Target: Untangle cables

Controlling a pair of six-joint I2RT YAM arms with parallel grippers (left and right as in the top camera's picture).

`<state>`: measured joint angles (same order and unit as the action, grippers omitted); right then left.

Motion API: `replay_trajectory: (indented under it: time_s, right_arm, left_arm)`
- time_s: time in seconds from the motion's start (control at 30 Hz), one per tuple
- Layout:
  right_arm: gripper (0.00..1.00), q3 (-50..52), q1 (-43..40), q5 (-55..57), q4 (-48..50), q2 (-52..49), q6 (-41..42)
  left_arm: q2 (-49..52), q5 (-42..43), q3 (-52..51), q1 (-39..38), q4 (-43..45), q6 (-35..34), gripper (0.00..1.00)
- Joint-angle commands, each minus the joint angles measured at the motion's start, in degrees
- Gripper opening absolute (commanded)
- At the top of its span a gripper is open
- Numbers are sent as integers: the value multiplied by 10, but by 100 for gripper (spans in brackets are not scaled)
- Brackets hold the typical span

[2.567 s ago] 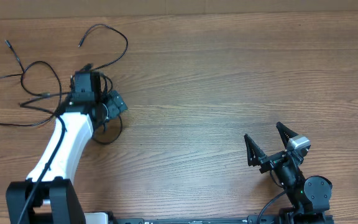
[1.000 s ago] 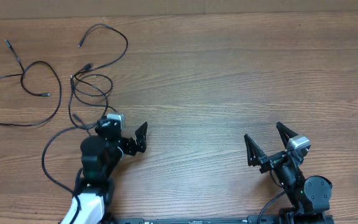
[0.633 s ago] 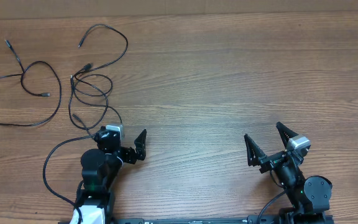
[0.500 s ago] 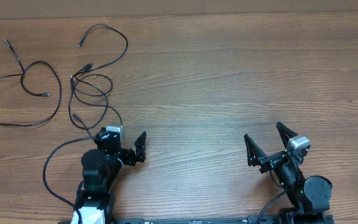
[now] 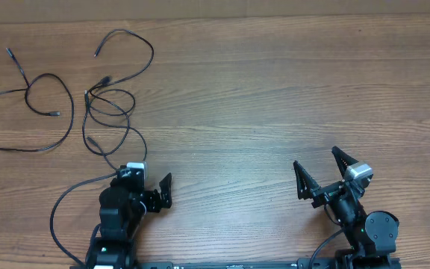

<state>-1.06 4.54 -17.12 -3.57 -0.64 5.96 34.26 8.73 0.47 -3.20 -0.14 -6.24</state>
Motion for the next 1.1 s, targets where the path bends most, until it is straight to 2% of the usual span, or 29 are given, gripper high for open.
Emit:
replay_trajectory:
  time_s: [0.0,0.2,0.53,0.8,0.97,1.07]
  right_arm:
    - [100,6,2,6,3,5,-2]
    - [100,6,2,6,3,5,-2]
    - [100,6,2,6,3,5,-2]
    - [100,6,2,6,3,5,-2]
    - [100,6,2,6,3,5,-2]
    - [100,6,2,6,3,5,-2]
  left_arm:
    - [-71,-31,-2,-2,-42,9,100]
    - [-189,-46,-2,-2,-42,11,99]
    - [-310,-85,-2,-2,-45,29,100]
    - [-341,-92,-3,25,-45,29,99]
    - [-341,-89,-2,25,-43,69,99]
    - [-341,-76,-2,25,-43,69,100]
